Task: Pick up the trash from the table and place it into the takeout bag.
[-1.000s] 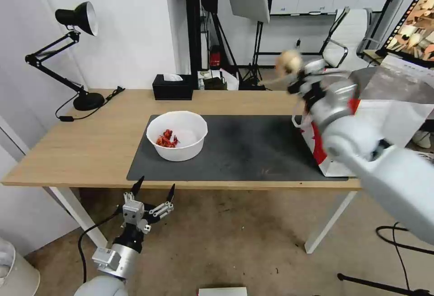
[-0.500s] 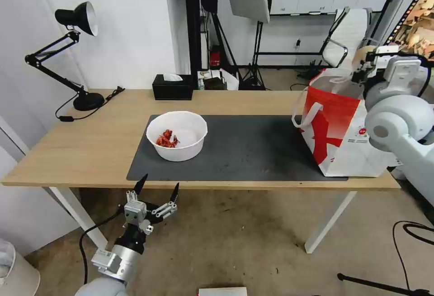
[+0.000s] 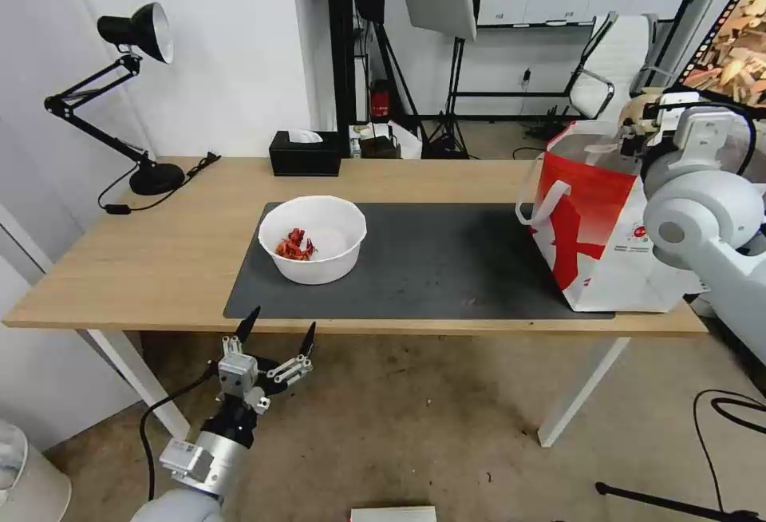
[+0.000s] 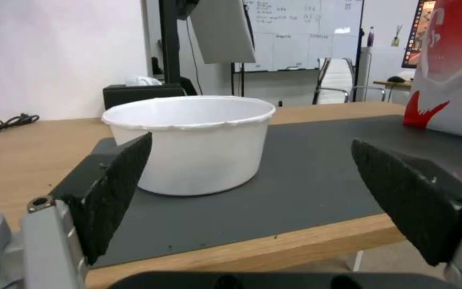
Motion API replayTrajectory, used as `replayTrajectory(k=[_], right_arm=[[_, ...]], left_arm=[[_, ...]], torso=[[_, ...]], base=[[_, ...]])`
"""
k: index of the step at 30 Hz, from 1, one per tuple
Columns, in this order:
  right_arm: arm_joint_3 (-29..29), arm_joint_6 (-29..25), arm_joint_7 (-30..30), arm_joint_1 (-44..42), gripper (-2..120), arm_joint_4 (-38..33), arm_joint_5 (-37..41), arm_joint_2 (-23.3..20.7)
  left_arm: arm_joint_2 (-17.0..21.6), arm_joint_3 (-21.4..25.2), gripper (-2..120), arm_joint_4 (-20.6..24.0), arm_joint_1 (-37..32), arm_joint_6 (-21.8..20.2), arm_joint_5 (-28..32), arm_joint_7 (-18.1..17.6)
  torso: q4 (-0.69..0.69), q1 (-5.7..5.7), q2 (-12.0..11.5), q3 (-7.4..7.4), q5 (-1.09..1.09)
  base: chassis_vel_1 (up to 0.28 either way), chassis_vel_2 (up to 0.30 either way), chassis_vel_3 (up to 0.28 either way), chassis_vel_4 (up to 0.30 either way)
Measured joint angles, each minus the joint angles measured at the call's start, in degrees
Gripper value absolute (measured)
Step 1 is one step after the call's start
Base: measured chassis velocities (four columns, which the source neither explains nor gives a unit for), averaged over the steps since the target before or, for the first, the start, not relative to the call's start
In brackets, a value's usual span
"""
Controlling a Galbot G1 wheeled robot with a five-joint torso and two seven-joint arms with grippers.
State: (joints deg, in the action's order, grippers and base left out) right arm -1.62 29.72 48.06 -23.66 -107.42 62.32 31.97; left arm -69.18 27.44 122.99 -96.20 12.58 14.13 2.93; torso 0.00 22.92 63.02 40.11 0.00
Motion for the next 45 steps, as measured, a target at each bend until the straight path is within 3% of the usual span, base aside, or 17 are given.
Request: replayTrajectory(k=[8,22,25,28,37,39,41,42,45], right_arm=[[0.0,-0.2,-0.1,-0.4,98,-0.8,-0.2,0.0],[-2.7,-1.3,-0.8,-4.1,100,-2.7,-0.3,-1.0],[-3.4,-5.5,-3.1,-5.5,100,-3.5,-0.5,-1.4],[-4.9,-14.3,-12.2,-9.3,100,-6.7,-0.5,-1.9],[-5.1,-24.4,-24.4,-18.6,100,-11.3,-4.1,1.4],[-5.1,-24.4,-24.4,-18.6,100,-11.3,-4.1,1.4],[-7.6,-29.7,-30.0,-27.7,100,-12.8,-7.0,3.6],[-7.6,-29.7,-30.0,-27.7,100,-12.8,-7.0,3.6],[-14.9,-37.3,-36.0,-45.2,100,-14.2,-14.5,8.1]], left_arm=[[0.1,0.2,100,0.3,-0.1,0.0,0.0,0.0],[0.3,0.1,100,0.6,0.1,0.0,0.2,0.0],[0.3,0.1,100,0.7,0.1,0.0,0.2,0.0],[0.0,0.6,100,1.1,-0.3,0.1,0.2,0.0],[-3.0,3.4,100,2.9,-4.0,1.6,-0.8,0.1],[-3.0,3.4,100,2.9,-4.0,1.6,-0.8,0.1],[-4.4,4.1,100,3.3,-4.8,1.9,-1.4,0.2],[-4.4,4.1,100,3.3,-4.8,1.9,-1.4,0.2],[-4.7,4.0,100,2.8,-4.8,2.0,-1.6,0.4]], torso=[[0.00,0.00,0.0,0.00,0.00],[0.00,0.00,0.0,0.00,0.00],[0.00,0.01,0.0,0.00,0.00],[-0.02,0.00,0.0,0.00,-0.01],[0.00,0.01,0.0,0.00,0.00],[0.00,0.01,0.0,0.00,0.00],[0.02,0.00,0.0,0.00,0.00],[0.02,0.00,0.0,0.00,0.00],[-0.02,0.00,0.0,0.00,0.03]], base=[[0.000,0.000,0.000,0.000],[0.000,0.000,0.000,0.000],[0.000,0.000,0.000,0.000],[0.000,0.000,0.000,0.000],[0.000,0.000,0.000,0.000],[0.000,0.000,0.000,0.000],[0.000,0.000,0.000,0.000],[0.000,0.000,0.000,0.000],[0.000,0.000,0.000,0.000]])
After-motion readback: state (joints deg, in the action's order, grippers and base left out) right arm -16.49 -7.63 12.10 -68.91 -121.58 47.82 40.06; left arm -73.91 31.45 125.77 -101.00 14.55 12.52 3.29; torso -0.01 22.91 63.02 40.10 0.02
